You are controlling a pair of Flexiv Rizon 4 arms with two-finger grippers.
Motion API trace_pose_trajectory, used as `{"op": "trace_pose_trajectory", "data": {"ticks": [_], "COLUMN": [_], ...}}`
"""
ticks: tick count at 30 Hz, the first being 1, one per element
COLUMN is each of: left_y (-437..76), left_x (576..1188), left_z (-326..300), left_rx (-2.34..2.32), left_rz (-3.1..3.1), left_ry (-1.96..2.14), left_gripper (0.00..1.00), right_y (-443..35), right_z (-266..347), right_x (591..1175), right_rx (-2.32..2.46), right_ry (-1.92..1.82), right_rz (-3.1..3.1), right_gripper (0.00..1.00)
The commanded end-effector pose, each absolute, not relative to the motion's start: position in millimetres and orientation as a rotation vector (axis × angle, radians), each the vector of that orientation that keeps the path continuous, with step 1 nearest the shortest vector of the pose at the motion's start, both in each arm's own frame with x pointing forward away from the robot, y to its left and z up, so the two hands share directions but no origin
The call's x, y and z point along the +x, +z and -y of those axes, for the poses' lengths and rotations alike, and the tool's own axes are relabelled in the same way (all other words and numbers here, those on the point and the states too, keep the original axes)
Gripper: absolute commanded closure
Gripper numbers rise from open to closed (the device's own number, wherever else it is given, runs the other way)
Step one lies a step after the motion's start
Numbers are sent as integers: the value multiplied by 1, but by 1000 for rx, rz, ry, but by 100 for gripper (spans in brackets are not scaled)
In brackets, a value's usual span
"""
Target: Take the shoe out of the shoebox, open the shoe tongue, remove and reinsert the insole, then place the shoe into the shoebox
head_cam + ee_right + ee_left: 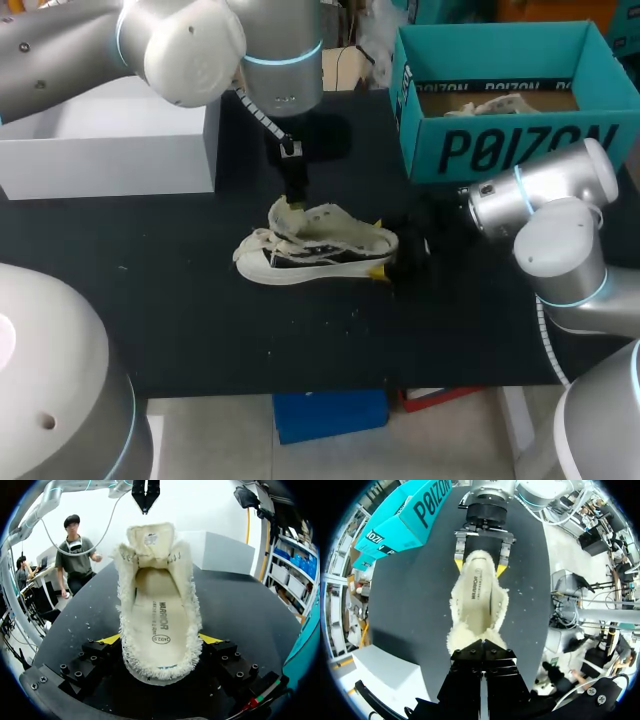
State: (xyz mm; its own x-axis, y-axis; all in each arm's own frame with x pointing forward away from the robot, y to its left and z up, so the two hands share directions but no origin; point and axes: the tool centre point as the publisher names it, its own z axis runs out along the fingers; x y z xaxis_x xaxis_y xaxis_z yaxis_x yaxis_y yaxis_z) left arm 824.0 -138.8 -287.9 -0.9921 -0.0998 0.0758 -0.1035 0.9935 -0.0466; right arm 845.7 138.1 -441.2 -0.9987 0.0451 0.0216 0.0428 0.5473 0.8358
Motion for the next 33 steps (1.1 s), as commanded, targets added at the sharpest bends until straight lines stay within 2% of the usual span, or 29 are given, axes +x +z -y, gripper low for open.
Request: {"op": "trace_pose_trajectory", "data": {"ticks": [1, 19, 33], "left_y": [-300, -324, -353], "left_x": [837, 858, 845], "left_z": [148, 178, 200], "left_rx": [157, 96, 22], "left_rz": [3038, 2939, 2870], "left_ry": [58, 165, 193], "left_gripper": [100, 100, 100], "right_y": [-443, -443, -443], "right_z": [-140, -140, -140], "right_x": [846, 846, 846], "right_rx": [81, 81, 81], "right_ry": [1488, 1488, 1488], "right_rz": [-2763, -2763, -2763], "right_gripper": [100, 100, 100]}}
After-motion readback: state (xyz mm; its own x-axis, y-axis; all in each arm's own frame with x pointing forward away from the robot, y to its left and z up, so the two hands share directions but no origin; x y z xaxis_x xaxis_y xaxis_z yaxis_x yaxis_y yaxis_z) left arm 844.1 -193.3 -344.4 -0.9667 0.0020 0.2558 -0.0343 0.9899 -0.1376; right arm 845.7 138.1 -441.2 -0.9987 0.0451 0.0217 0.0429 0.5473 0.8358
